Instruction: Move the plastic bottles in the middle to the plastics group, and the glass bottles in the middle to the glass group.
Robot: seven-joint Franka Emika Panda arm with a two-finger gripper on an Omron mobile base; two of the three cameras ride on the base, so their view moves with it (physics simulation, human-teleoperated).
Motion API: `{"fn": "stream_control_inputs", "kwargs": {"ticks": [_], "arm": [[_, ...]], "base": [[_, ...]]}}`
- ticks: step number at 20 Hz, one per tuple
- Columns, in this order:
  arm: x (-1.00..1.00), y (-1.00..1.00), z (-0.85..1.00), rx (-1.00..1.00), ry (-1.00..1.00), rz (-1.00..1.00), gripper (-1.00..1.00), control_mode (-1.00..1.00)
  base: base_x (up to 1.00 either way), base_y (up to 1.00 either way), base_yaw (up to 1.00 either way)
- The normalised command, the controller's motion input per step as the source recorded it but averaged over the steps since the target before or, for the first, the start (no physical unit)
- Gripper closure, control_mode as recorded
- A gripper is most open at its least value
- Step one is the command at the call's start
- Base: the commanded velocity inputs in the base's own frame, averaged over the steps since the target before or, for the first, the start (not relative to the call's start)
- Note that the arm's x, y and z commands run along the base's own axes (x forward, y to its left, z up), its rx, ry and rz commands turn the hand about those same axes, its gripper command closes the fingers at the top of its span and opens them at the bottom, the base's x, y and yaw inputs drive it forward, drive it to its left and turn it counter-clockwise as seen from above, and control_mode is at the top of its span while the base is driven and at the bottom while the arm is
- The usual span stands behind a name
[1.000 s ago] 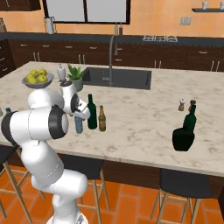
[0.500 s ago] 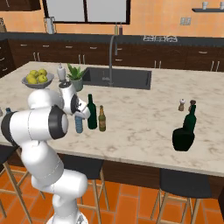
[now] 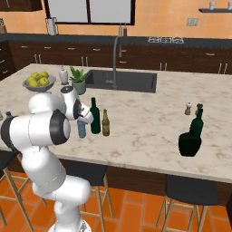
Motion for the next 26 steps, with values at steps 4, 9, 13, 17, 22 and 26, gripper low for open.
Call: {"fn": "stream_control_inputs", "kwargs": {"ticks": [4, 9, 13, 17, 22, 26], "arm": [[0.0, 0.0, -0.2, 0.0, -0.06, 0.0, -1.0, -1.0], [0.0, 0.0, -0.3, 0.0, -0.08, 0.0, -1.0, -1.0], [0.0, 0.0, 0.0, 0.0, 0.0, 0.0, 1.0, -1.0], [0.0, 0.0, 0.0, 0.0, 0.0, 0.0, 1.0, -1.0], [-0.15, 0.0, 0.0, 0.0, -0.03, 0.0, 1.0, -1.0], [-0.76, 0.06, 0.32, 0.0, 0.0, 0.05, 1.0, -1.0]], "base": [[0.0, 0.0, 0.0], [0.0, 0.0, 0.0], [0.0, 0.0, 0.0], [0.0, 0.0, 0.0], [0.0, 0.0, 0.0], [0.0, 0.0, 0.0]]}}
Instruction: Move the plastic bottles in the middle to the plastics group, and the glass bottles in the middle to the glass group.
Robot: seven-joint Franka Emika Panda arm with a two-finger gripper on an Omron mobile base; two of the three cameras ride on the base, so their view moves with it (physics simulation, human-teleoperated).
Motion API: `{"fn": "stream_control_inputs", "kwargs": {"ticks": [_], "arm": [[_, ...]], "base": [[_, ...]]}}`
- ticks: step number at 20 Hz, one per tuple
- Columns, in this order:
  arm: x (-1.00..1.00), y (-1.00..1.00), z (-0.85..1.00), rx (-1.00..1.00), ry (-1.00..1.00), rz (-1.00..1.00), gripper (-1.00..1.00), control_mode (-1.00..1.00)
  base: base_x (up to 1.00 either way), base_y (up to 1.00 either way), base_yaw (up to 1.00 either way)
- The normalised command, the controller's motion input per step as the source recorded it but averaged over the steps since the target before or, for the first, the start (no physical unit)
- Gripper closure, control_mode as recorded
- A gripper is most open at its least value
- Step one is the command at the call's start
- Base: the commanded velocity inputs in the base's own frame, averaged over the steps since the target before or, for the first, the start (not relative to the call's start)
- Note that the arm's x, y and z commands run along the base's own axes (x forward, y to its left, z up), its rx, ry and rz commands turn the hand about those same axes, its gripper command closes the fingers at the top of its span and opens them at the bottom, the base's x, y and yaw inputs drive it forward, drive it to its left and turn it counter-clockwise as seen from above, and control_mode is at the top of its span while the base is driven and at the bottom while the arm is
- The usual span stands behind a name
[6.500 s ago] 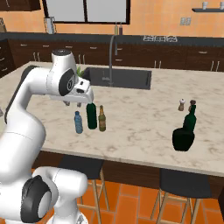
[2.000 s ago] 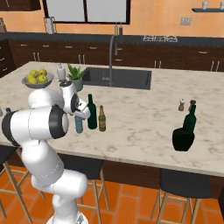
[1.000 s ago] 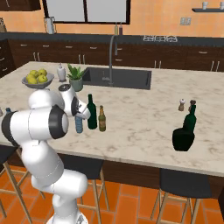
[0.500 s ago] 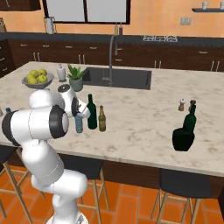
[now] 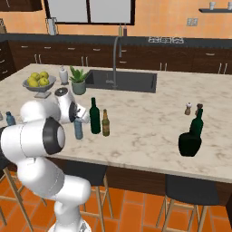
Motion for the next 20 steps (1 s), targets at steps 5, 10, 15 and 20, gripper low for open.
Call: {"fn": "stream_control_inputs", "kwargs": {"ticks": [5, 10, 15, 20], "arm": [[-0.59, 0.37, 0.64, 0.0, 0.0, 0.18, 1.0, -1.0], [-0.28, 0.74, 0.51, 0.0, 0.14, 0.28, 1.0, -1.0], [-0.04, 0.86, -0.01, 0.0, 0.17, 0.36, 1.0, -1.0], [-0.04, 0.8, -0.08, -0.01, -0.05, 0.27, 1.0, -1.0]], "base": [[0.0, 0.0, 0.0], [0.0, 0.0, 0.0], [0.0, 0.0, 0.0], [0.0, 0.0, 0.0]]}}
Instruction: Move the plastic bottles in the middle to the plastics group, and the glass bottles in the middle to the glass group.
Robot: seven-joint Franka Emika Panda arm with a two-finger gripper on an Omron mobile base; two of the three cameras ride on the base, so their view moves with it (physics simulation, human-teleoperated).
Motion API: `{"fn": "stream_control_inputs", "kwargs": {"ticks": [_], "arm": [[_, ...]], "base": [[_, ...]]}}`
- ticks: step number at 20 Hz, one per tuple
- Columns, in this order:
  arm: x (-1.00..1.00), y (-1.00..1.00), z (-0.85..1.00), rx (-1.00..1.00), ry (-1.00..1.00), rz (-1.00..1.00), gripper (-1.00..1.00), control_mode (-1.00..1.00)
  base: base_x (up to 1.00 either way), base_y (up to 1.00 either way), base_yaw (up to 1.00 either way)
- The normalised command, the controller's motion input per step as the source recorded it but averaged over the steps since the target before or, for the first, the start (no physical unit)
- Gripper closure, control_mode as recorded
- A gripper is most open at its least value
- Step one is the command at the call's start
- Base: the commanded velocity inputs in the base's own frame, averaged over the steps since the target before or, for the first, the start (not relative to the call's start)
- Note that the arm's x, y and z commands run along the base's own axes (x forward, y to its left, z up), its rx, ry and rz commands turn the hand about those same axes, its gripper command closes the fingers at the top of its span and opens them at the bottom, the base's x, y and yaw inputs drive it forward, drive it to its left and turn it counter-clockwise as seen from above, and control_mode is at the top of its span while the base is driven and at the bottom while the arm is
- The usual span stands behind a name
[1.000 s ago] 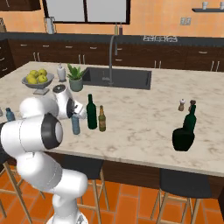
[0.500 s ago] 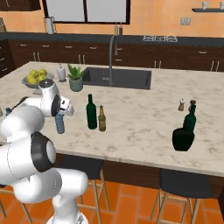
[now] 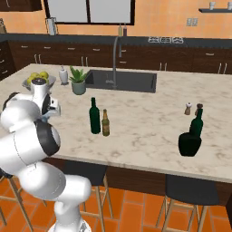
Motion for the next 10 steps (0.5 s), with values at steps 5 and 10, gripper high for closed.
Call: {"fn": "stream_control_inputs", "kwargs": {"ticks": [5, 10], "arm": [[-0.02, 0.72, -0.02, 0.01, -0.18, 0.19, 1.0, -1.0], [0.19, 0.55, 0.23, 0.08, -0.05, 0.21, 1.0, -1.0]], "base": [[0.0, 0.0, 0.0], [0.0, 0.0, 0.0]]}}
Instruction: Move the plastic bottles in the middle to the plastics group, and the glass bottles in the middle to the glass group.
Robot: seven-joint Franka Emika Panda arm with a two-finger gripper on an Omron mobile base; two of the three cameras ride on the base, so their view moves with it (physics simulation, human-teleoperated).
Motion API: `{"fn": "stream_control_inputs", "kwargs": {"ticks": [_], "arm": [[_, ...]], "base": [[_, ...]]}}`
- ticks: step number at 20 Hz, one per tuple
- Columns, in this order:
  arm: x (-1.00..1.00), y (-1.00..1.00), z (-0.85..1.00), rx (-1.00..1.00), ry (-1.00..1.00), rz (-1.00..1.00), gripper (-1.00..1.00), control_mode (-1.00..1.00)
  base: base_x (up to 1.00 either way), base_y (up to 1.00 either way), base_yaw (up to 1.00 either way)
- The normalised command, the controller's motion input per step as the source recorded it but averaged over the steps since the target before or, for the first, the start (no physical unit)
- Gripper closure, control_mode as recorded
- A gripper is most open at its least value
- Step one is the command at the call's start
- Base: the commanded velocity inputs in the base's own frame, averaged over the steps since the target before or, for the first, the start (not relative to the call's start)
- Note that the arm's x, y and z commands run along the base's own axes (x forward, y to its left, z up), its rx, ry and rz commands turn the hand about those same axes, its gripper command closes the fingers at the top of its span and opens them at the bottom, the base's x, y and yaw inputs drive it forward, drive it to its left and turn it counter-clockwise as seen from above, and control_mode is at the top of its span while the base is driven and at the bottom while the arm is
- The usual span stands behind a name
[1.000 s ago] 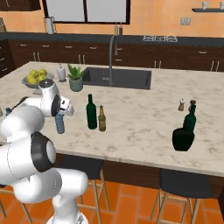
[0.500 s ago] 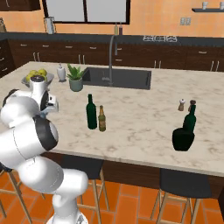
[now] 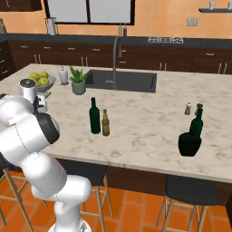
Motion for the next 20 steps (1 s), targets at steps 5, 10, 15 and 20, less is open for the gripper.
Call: {"fn": "stream_control_inputs", "kwargs": {"ticks": [5, 10, 15, 20], "arm": [[0.07, 0.27, 0.24, 0.03, 0.0, 0.18, 1.0, -1.0], [0.0, 0.36, -0.11, 0.0, 0.0, 0.15, 1.0, -1.0], [0.24, 0.45, -0.14, 0.0, -0.01, 0.08, 1.0, -1.0], [0.43, 0.22, 0.0, 0.0, 0.0, 0.02, 1.0, -1.0]], "base": [[0.0, 0.0, 0.0], [0.0, 0.0, 0.0], [0.0, 0.0, 0.0], [0.0, 0.0, 0.0]]}}
